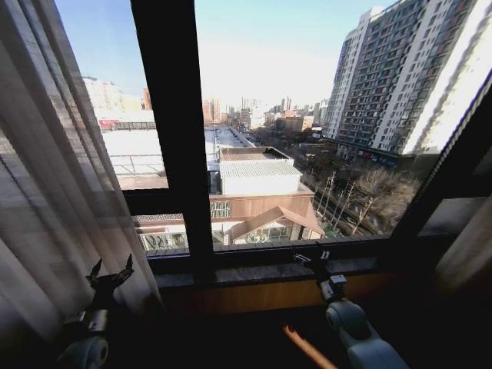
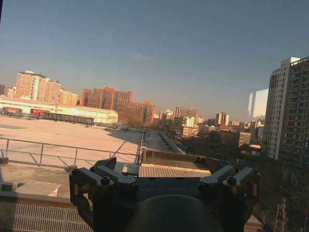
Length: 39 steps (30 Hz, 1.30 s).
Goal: Open the curtains by pulling them apart, changing their state from closed to fully open.
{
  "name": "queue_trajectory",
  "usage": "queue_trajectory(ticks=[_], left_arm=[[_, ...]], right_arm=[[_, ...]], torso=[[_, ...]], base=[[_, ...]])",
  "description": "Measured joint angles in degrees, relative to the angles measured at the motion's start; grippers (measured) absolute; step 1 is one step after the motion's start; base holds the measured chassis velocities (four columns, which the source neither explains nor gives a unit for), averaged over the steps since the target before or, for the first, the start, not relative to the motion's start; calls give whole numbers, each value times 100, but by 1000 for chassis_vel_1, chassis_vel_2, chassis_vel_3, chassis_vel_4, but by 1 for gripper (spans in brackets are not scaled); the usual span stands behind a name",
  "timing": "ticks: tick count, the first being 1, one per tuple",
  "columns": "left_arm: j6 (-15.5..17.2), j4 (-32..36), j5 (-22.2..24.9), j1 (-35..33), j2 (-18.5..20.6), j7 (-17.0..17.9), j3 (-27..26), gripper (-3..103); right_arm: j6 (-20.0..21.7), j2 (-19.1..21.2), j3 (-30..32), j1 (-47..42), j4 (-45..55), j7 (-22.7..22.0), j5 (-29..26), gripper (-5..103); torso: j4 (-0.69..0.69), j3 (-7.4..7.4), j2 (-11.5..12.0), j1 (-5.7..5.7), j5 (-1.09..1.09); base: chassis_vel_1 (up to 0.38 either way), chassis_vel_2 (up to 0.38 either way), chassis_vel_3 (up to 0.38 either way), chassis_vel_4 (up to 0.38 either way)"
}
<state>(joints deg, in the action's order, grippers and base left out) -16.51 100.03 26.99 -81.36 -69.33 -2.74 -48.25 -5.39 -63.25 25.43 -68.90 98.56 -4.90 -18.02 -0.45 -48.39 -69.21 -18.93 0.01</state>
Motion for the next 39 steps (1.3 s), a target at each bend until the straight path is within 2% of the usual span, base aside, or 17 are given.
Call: queue_trajectory(ticks=[39], left_arm=[[0, 0, 0, 0, 0, 0, 0, 100]], right_arm=[[0, 0, 0, 0, 0, 0, 0, 100]], torso=[[-1, 2, -2, 5, -1]], base=[[0, 2, 1, -1]])
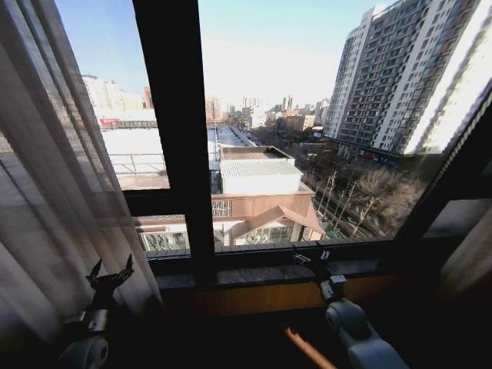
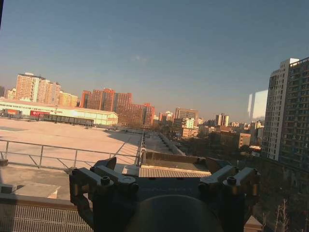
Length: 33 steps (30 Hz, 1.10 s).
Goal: Open the curtains by pulling them apart, changing their state from closed to fully open.
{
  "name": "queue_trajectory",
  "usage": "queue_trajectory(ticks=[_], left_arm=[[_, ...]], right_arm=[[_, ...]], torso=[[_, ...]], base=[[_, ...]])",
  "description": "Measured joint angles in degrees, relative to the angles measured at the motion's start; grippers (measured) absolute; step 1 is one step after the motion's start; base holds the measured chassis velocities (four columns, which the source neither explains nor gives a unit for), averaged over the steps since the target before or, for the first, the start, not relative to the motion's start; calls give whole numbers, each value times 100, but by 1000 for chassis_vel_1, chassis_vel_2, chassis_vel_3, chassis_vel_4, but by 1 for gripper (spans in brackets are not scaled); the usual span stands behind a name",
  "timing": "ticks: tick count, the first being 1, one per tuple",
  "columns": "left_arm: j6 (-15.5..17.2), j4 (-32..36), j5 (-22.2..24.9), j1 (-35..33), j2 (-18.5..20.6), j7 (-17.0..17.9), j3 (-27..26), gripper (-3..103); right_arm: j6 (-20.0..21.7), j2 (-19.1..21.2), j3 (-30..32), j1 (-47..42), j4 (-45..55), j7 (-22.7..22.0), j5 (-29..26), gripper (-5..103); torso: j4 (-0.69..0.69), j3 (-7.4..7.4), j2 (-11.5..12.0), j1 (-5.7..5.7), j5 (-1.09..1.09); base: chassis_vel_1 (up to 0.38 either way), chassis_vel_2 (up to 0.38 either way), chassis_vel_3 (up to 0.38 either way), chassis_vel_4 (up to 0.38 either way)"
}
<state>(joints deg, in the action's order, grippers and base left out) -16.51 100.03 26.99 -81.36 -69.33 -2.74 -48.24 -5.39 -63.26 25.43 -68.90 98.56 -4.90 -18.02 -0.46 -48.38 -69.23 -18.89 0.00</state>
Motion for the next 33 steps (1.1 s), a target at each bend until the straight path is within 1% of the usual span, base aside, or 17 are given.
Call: queue_trajectory(ticks=[33], left_arm=[[0, 0, 0, 0, 0, 0, 0, 100]], right_arm=[[0, 0, 0, 0, 0, 0, 0, 100]], torso=[[0, 0, 0, 0, 0]], base=[[0, 0, 0, 0]])
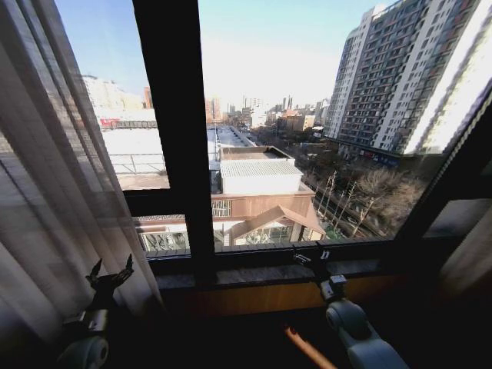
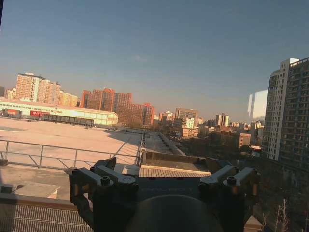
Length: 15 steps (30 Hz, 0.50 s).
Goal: Open the curtains by pulling them apart, changing their state from closed to fully open.
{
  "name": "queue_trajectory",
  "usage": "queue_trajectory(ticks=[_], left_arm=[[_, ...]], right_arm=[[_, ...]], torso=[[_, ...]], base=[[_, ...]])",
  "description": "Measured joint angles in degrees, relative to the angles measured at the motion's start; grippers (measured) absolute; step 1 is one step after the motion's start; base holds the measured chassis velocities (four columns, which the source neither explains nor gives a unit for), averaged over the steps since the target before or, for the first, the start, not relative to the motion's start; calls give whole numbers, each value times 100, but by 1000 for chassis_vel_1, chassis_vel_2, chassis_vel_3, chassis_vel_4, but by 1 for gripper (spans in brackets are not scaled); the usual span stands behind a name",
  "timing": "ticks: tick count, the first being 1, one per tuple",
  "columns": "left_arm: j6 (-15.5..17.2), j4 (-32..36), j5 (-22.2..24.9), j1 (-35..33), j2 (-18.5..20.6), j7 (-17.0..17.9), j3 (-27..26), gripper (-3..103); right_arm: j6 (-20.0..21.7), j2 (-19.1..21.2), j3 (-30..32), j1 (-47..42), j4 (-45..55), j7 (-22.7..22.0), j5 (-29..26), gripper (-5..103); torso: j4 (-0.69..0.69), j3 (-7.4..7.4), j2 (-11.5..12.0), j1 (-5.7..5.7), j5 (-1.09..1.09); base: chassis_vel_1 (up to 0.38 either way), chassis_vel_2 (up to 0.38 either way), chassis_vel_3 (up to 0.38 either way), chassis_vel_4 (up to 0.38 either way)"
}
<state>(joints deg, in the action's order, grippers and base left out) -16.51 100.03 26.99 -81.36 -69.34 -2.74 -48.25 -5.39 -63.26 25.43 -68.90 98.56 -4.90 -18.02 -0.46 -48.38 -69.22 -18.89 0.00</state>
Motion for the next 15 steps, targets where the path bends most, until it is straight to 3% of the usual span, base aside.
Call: queue_trajectory(ticks=[15], left_arm=[[0, 0, 0, 0, 0, 0, 0, 100]], right_arm=[[0, 0, 0, 0, 0, 0, 0, 100]], torso=[[0, 0, 0, 0, 0]], base=[[0, 0, 0, 0]])
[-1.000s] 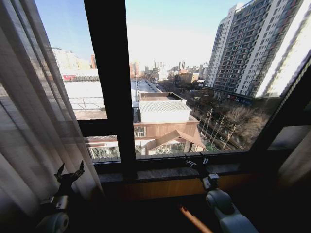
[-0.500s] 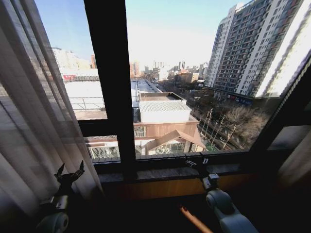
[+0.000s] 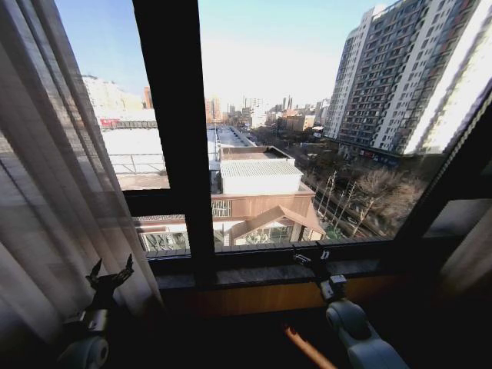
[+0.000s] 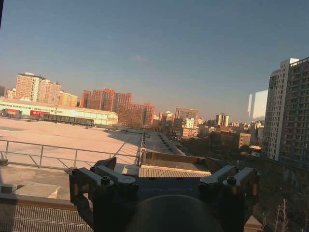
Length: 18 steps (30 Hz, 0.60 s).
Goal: Open the curtains by pulling them apart, changing their state from closed to fully open.
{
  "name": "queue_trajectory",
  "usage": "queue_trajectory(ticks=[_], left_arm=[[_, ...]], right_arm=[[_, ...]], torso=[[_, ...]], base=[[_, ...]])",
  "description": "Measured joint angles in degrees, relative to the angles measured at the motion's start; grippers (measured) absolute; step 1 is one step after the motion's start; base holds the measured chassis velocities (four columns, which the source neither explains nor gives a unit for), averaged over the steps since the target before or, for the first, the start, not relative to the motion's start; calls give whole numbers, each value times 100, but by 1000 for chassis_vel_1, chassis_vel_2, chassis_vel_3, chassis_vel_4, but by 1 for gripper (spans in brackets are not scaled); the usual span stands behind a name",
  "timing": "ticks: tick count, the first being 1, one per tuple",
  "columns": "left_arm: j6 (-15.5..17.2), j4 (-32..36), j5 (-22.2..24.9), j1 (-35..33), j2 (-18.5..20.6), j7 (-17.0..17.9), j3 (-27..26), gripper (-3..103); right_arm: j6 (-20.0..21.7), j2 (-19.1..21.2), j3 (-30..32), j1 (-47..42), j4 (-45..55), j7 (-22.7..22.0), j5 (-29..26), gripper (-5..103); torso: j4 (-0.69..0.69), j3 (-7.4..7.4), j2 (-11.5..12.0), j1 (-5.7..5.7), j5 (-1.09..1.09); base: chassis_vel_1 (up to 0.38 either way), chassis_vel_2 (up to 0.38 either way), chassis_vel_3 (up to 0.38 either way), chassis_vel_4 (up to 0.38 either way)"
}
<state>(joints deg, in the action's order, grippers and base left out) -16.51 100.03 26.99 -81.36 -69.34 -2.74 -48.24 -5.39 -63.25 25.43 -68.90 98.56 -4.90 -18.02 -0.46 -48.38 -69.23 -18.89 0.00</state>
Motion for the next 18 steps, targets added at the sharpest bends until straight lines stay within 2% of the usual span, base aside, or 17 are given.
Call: queue_trajectory(ticks=[18], left_arm=[[0, 0, 0, 0, 0, 0, 0, 100]], right_arm=[[0, 0, 0, 0, 0, 0, 0, 100]], torso=[[0, 0, 0, 0, 0]], base=[[0, 0, 0, 0]])
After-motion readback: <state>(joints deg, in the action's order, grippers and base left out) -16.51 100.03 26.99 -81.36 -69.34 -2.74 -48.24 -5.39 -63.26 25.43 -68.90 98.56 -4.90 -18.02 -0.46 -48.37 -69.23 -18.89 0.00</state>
